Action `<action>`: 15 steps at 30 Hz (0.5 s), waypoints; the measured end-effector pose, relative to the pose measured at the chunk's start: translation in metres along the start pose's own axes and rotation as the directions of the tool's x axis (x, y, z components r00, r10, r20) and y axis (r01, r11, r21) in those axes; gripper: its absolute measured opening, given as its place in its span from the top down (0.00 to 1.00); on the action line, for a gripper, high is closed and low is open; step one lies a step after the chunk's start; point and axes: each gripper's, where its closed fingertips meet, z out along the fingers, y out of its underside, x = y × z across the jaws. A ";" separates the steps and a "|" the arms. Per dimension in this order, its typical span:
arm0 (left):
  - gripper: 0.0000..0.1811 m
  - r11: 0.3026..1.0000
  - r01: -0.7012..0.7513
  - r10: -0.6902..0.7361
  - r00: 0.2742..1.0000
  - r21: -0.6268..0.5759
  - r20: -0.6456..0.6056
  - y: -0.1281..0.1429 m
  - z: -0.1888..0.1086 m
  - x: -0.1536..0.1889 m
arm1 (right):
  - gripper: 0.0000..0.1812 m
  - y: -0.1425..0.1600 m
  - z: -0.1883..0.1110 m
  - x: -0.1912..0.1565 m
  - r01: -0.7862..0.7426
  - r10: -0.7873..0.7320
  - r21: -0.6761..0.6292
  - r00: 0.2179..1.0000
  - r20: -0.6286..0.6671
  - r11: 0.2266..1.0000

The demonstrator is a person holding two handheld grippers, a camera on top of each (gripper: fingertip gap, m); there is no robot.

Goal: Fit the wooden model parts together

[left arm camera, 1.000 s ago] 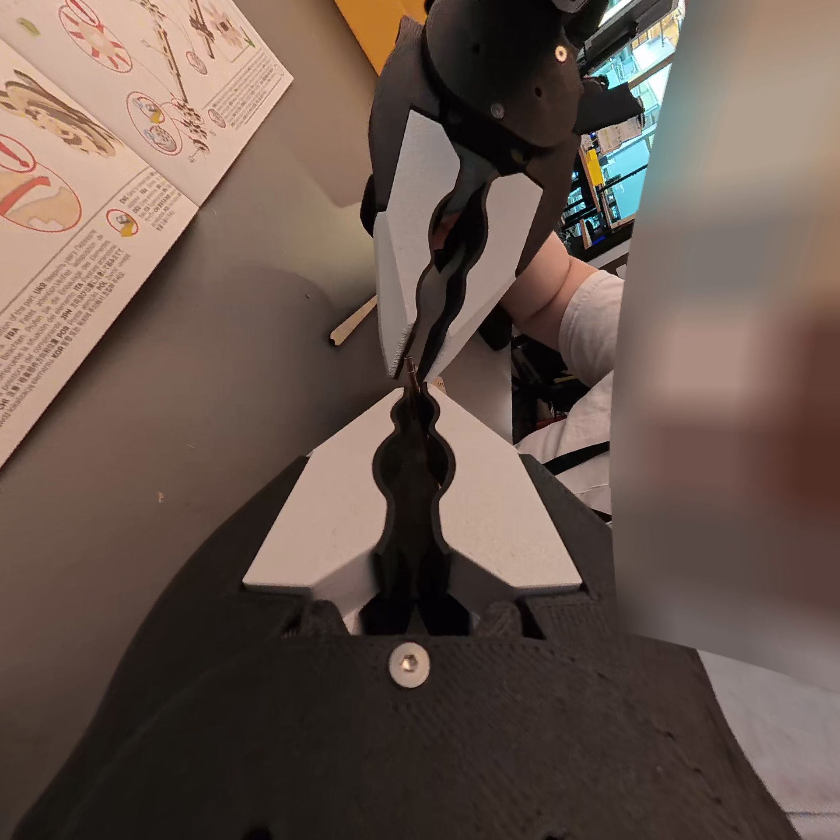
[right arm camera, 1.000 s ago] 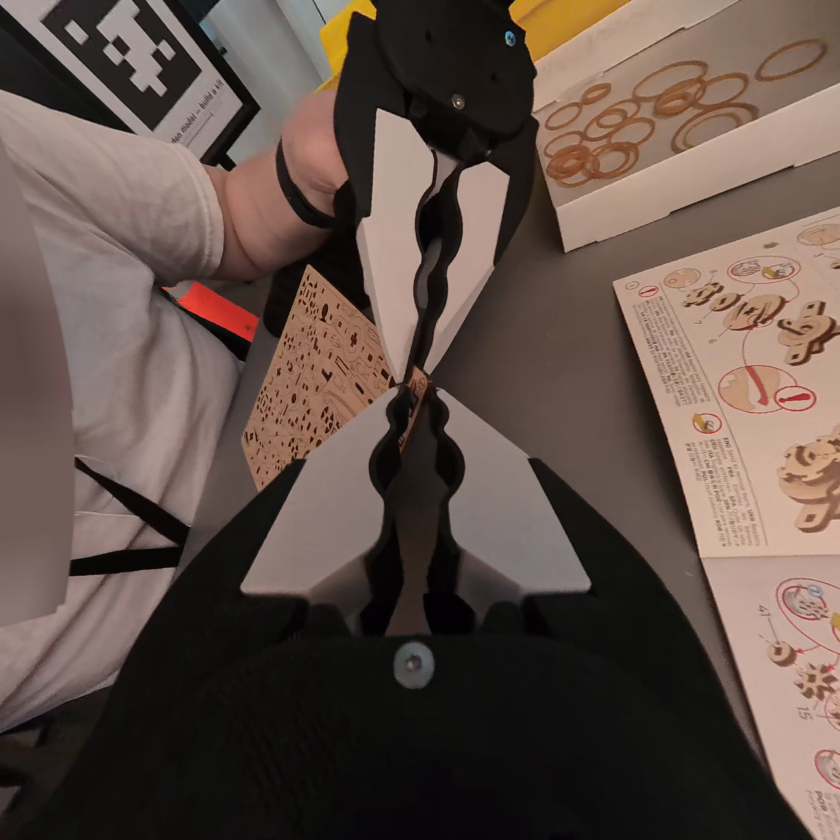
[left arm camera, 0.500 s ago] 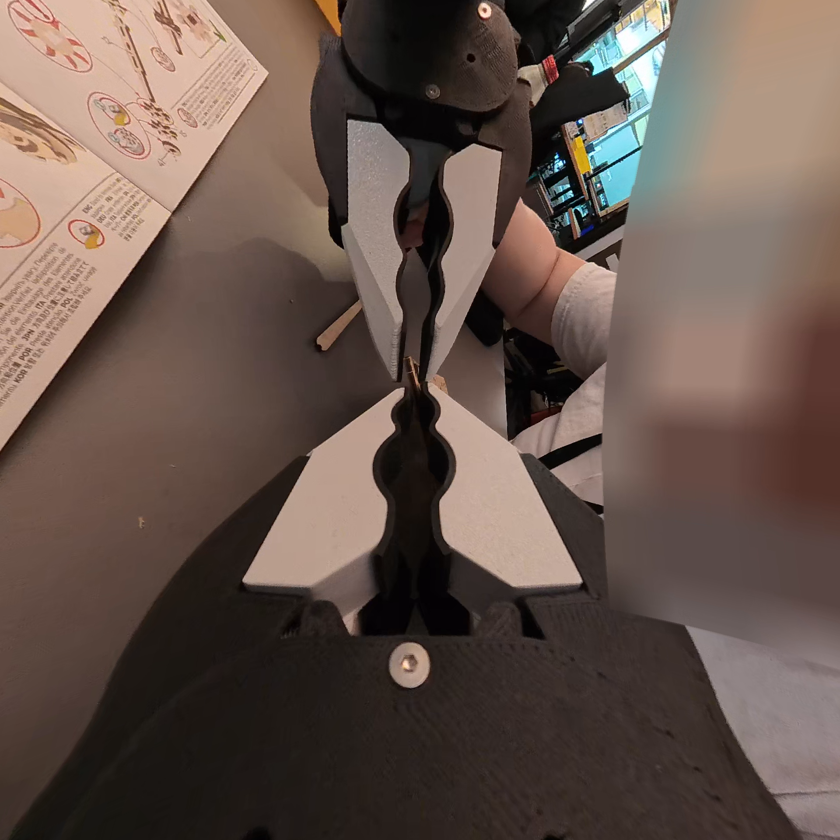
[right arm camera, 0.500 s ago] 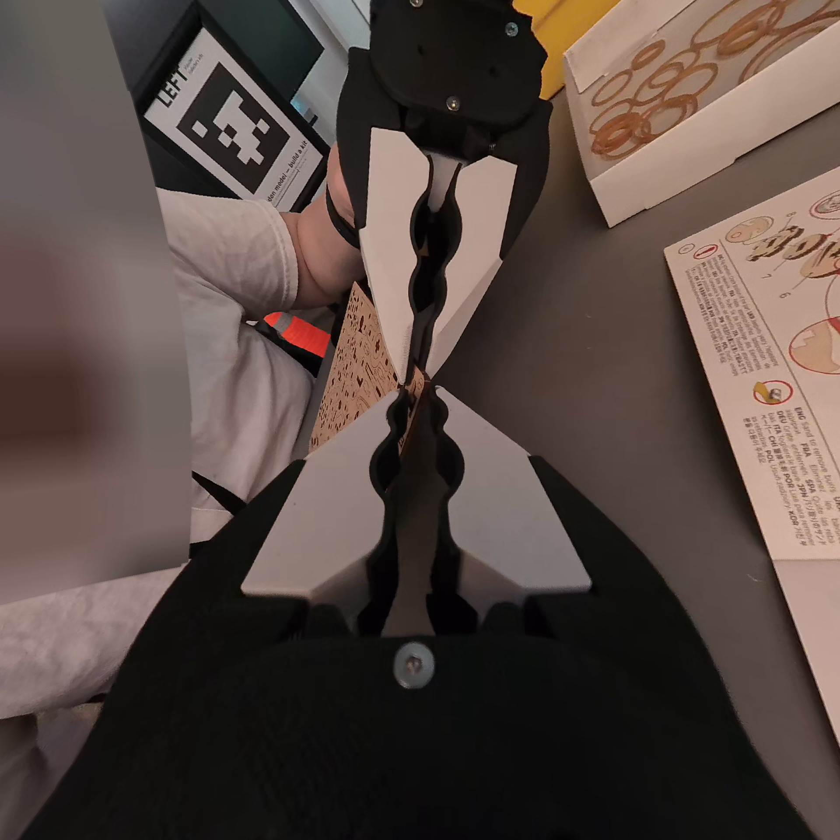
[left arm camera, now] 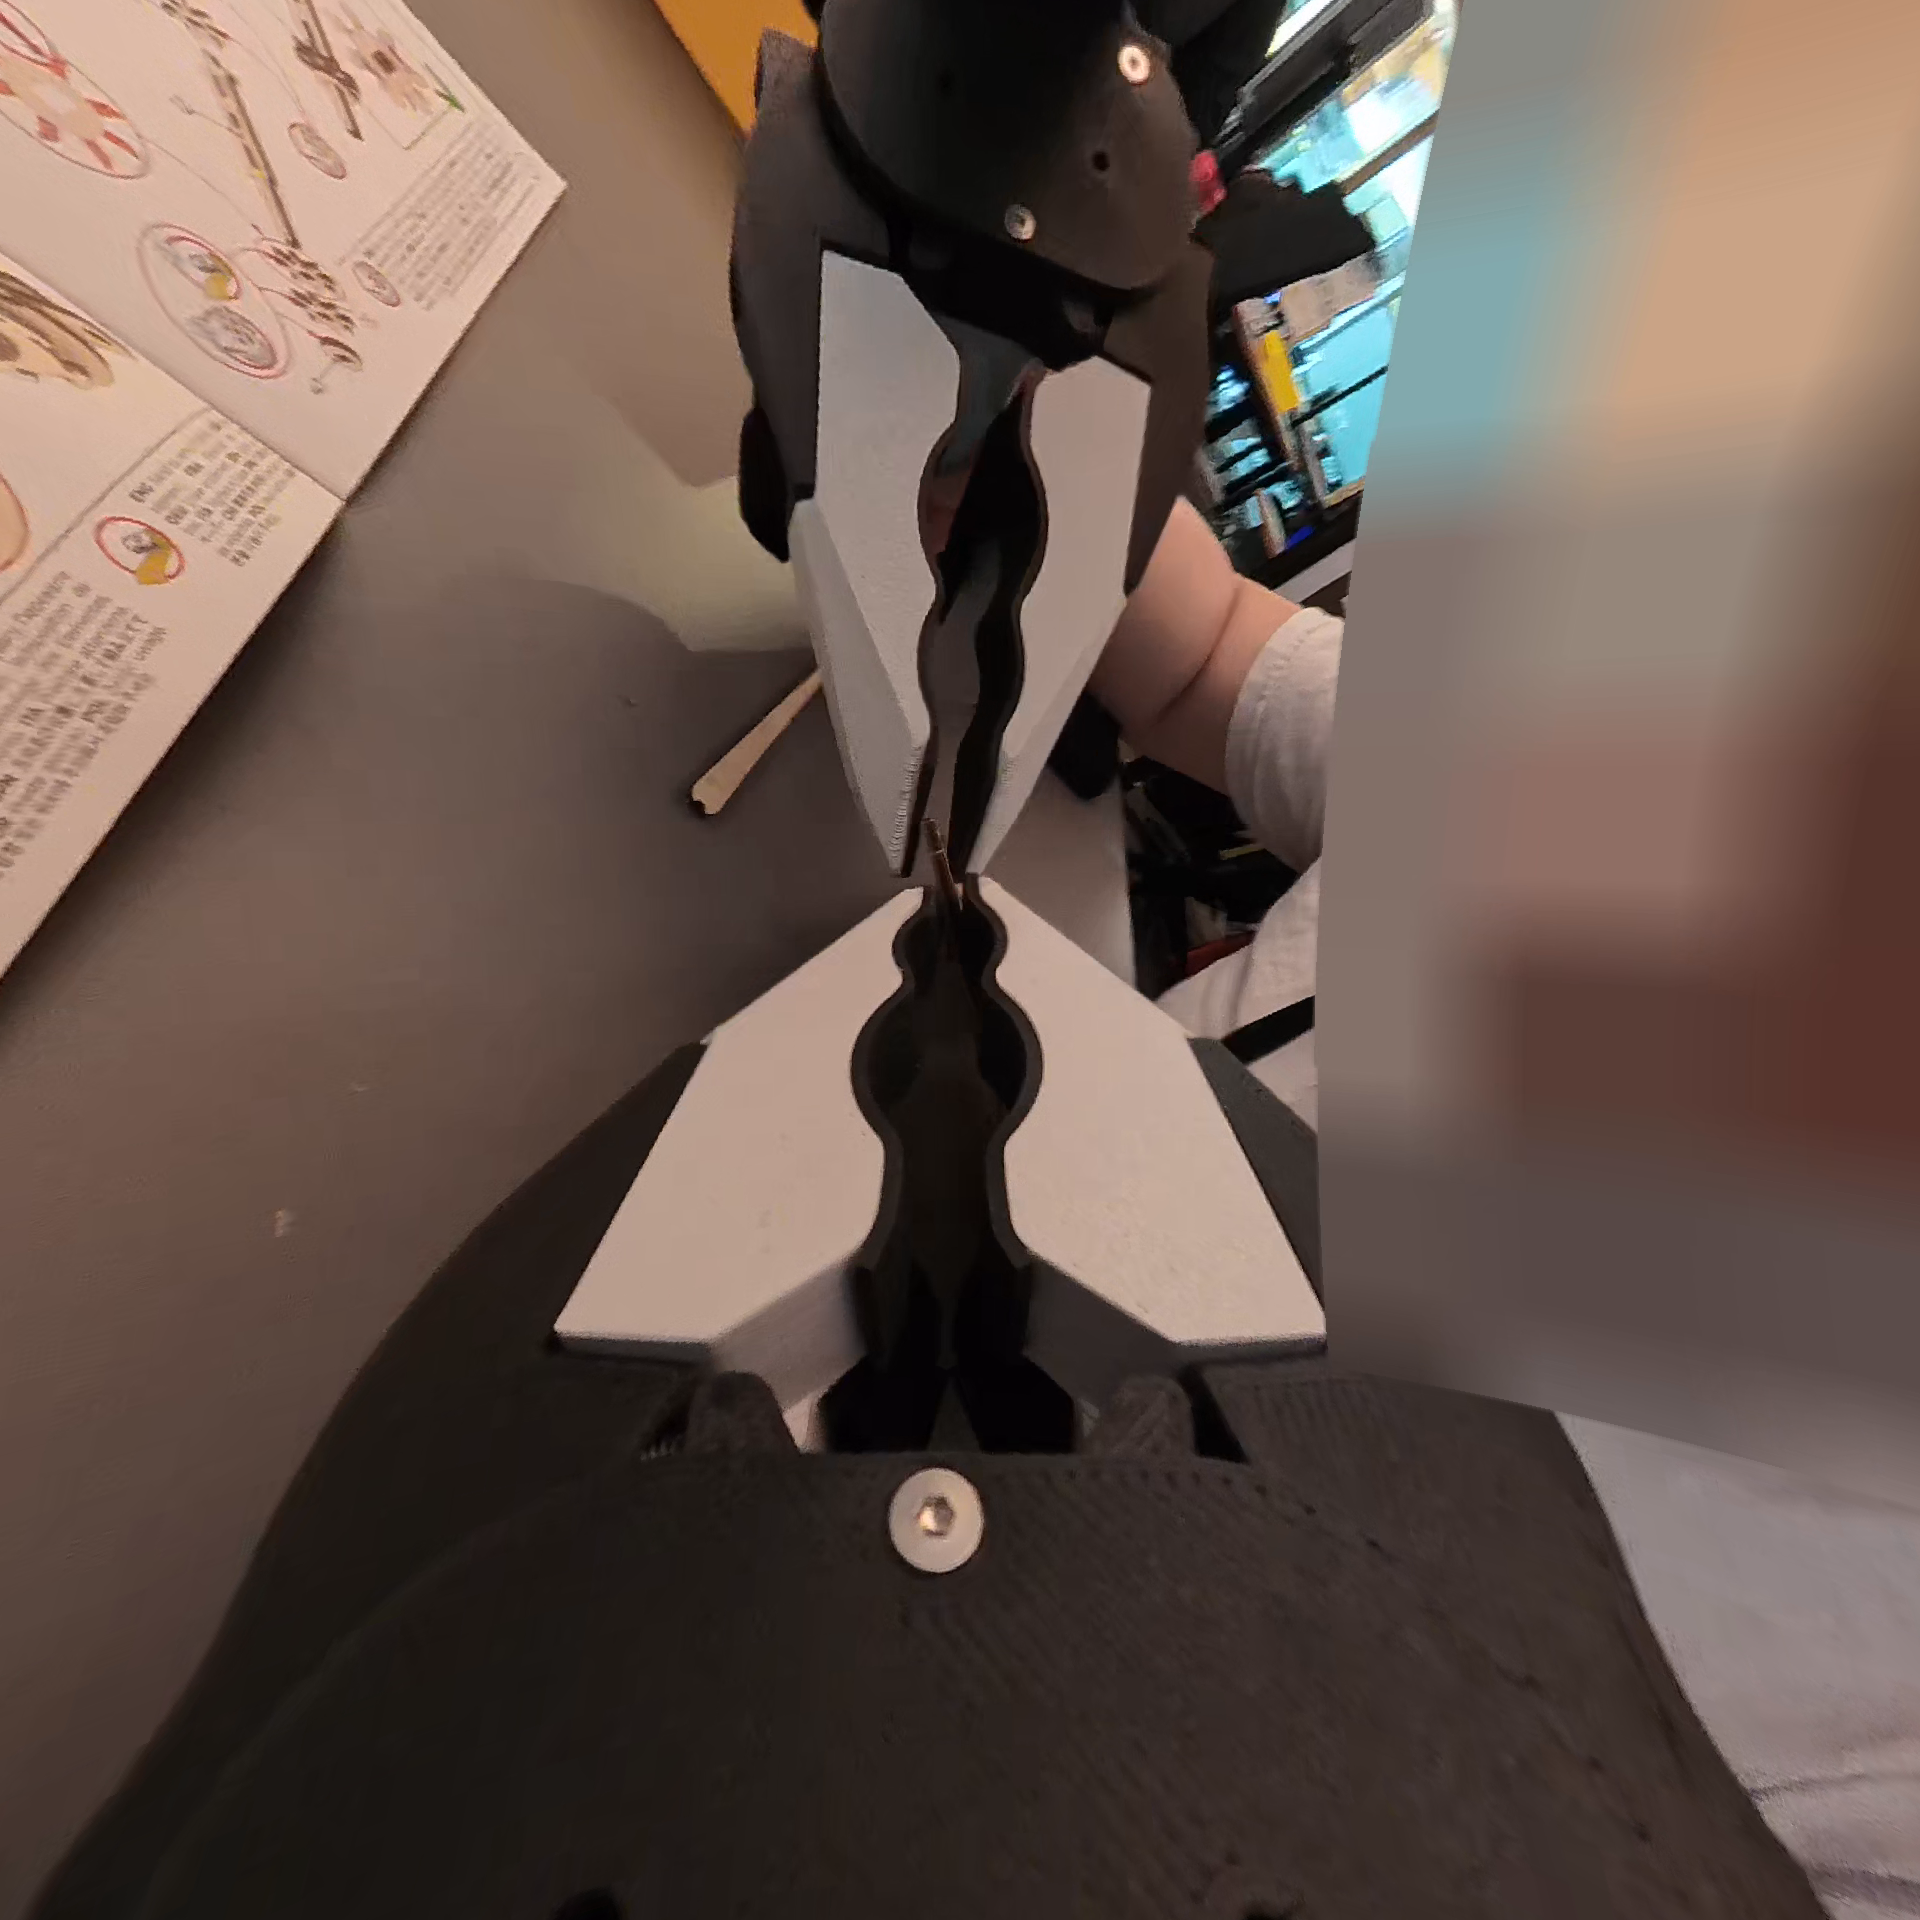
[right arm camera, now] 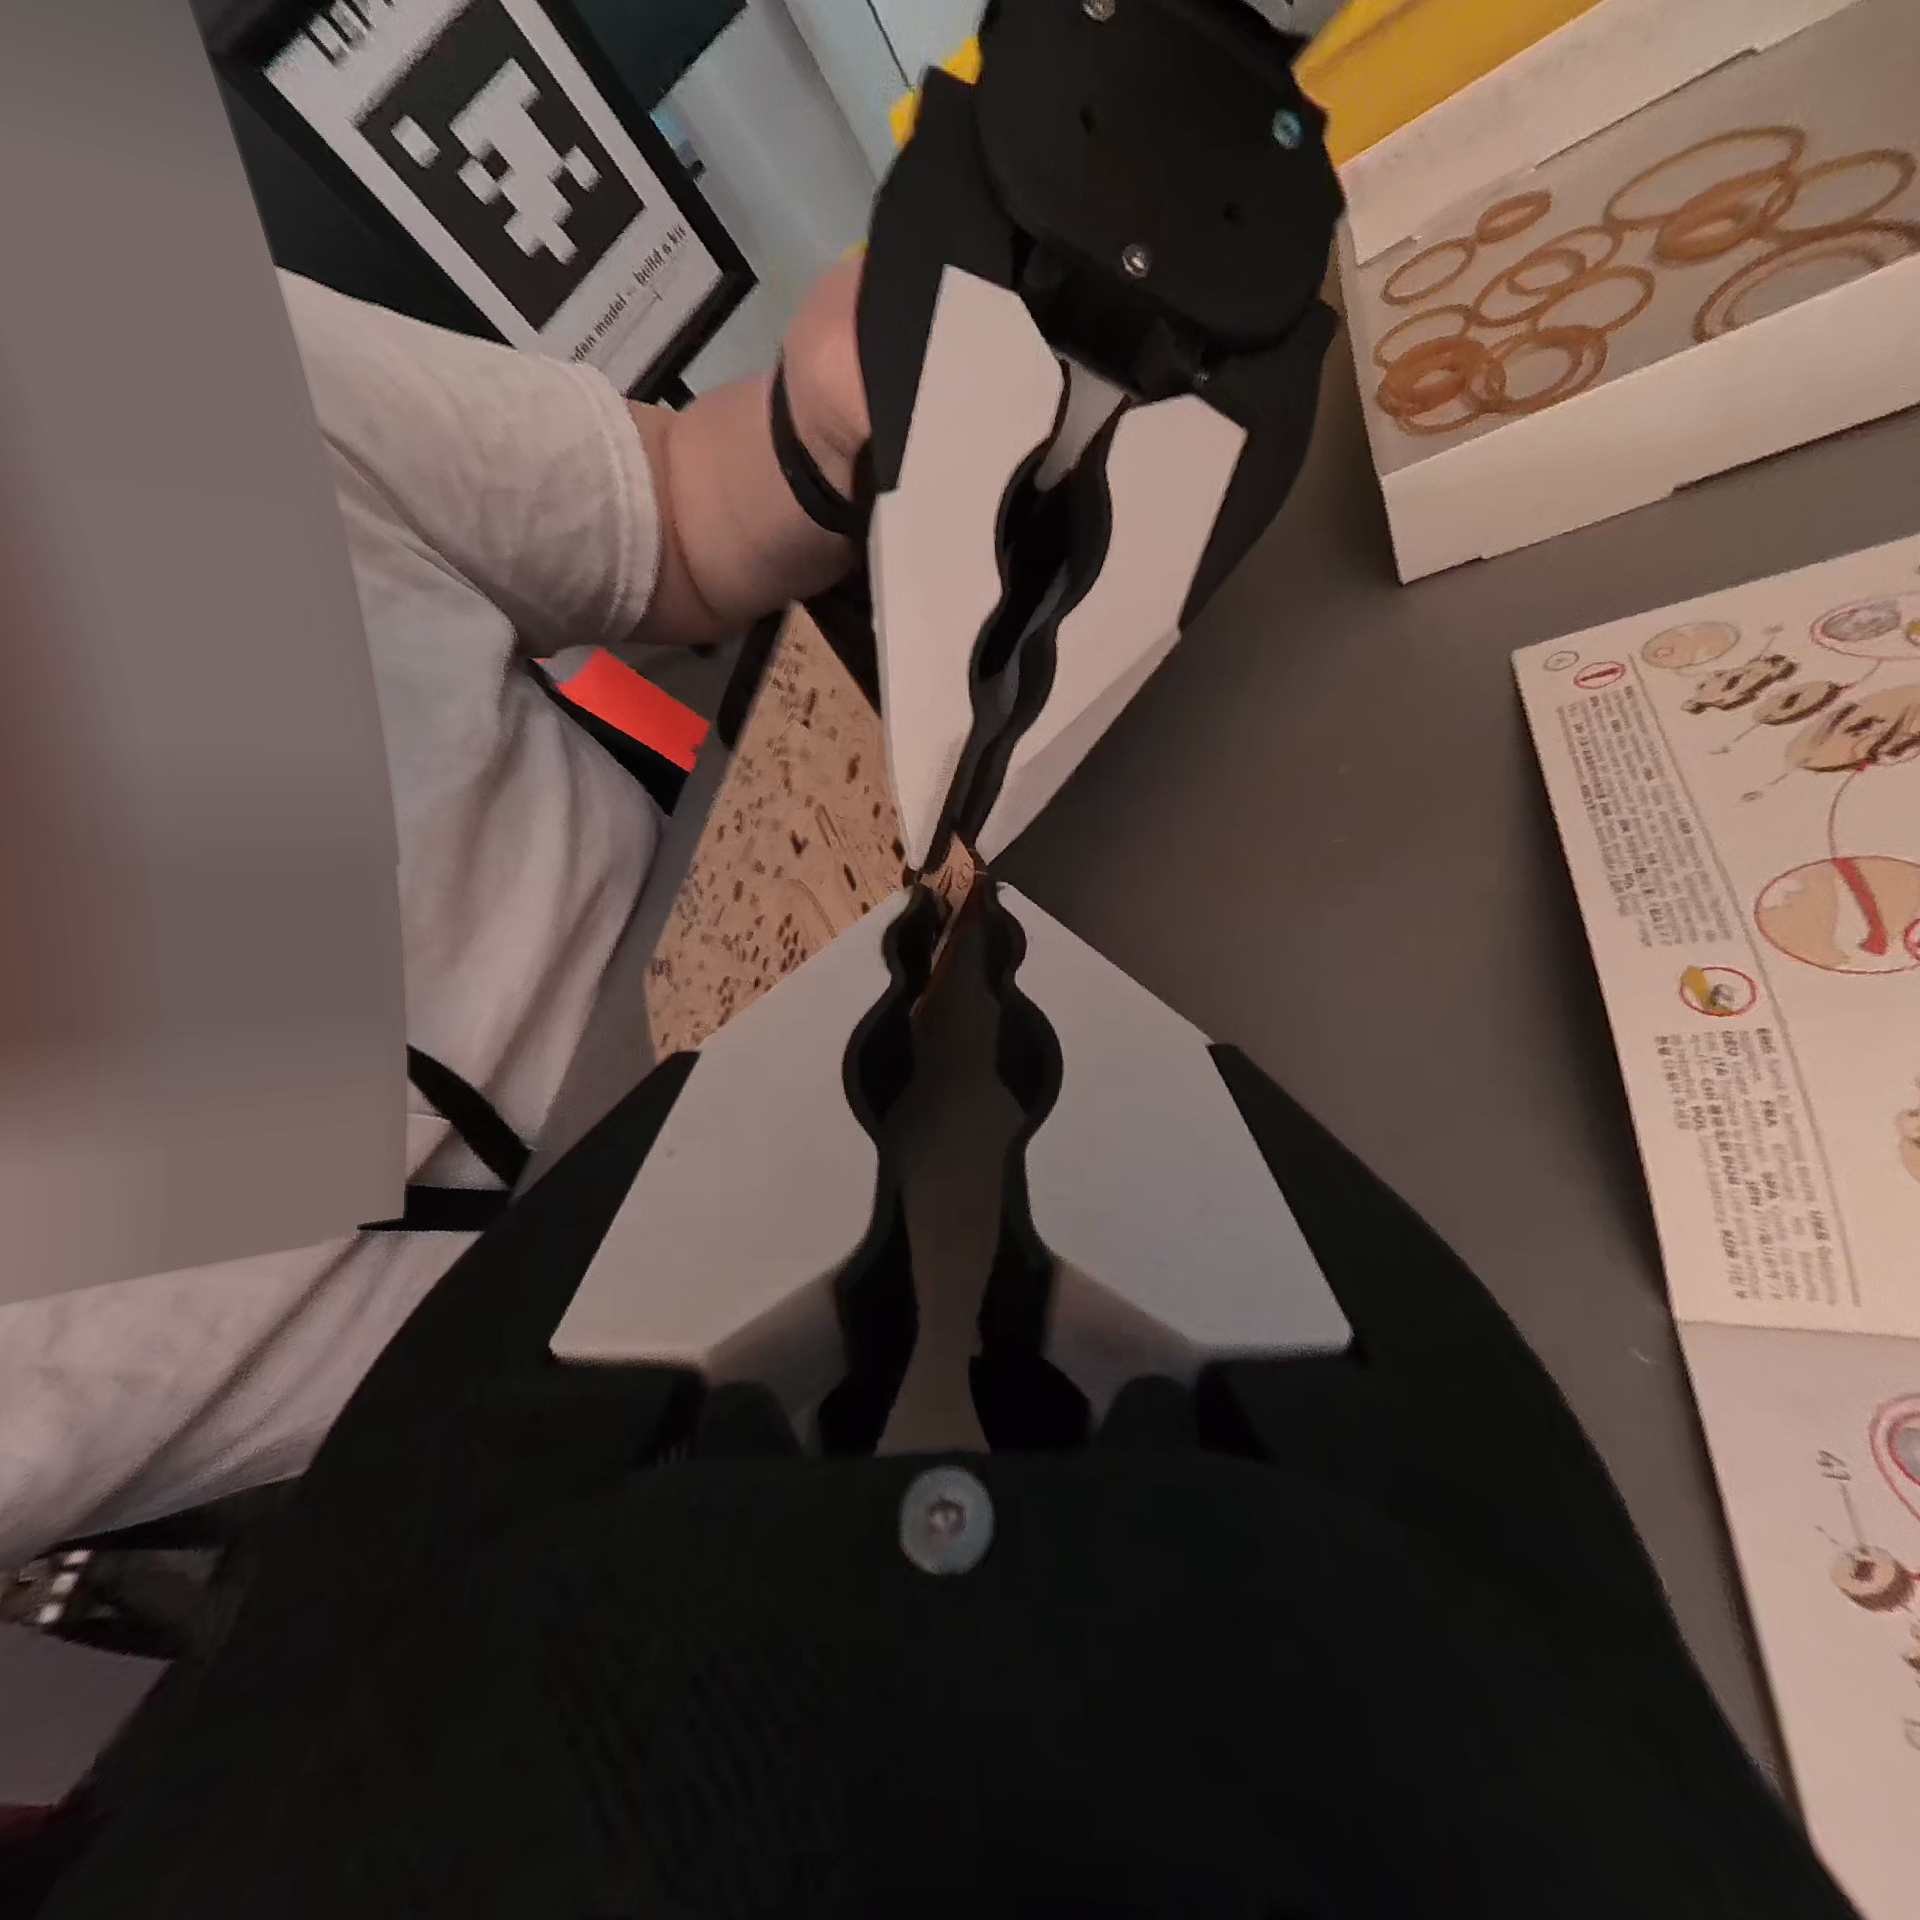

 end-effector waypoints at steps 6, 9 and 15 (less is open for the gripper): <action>1.00 1.000 -0.010 0.010 0.999 -0.011 0.035 0.003 0.000 -0.004 | 0.96 0.003 0.003 0.002 0.051 -0.052 -0.035 0.998 -0.044 0.998; 1.00 1.000 -0.020 0.020 0.999 -0.003 0.044 0.002 -0.001 -0.004 | 0.96 0.001 0.003 0.003 0.086 -0.088 -0.033 0.994 -0.065 0.996; 1.00 1.000 -0.021 0.022 0.998 -0.017 0.062 0.004 -0.001 -0.006 | 0.95 0.004 0.004 0.005 0.106 -0.110 -0.055 0.991 -0.077 0.993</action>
